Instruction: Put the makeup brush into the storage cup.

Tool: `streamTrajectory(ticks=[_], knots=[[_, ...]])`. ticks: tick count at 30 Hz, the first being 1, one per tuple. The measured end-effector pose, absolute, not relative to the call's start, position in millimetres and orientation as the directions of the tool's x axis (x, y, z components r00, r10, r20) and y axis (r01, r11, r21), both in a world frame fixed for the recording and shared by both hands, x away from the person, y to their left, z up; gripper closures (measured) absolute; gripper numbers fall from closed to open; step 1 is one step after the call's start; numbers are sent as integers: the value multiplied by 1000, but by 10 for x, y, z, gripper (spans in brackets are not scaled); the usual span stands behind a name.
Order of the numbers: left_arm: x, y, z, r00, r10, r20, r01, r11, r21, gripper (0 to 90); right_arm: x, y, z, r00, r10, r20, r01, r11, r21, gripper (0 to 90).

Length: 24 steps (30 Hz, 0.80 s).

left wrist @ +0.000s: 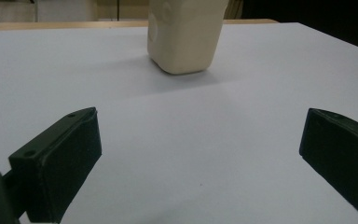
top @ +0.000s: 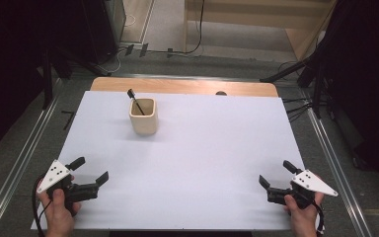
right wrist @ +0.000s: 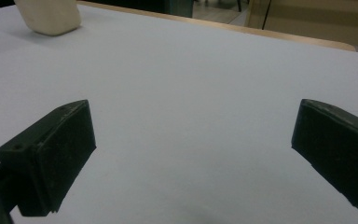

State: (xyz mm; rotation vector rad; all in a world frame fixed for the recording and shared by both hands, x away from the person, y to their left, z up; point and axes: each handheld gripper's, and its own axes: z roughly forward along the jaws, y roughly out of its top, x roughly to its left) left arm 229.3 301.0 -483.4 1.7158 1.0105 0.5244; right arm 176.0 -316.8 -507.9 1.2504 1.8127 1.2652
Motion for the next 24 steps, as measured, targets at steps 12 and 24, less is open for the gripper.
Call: streamTrajectory(ticks=[12,24], knots=[[2183,3153,-4856,536,838,-105,371,-122,921,0,1749,-3172,-5073,-379,925,40,357,107,928,0],[2199,3167,-4861,533,840,-103,367,-119,923,0,1751,-3166,-5075,-370,928,37,356,105,928,0]])
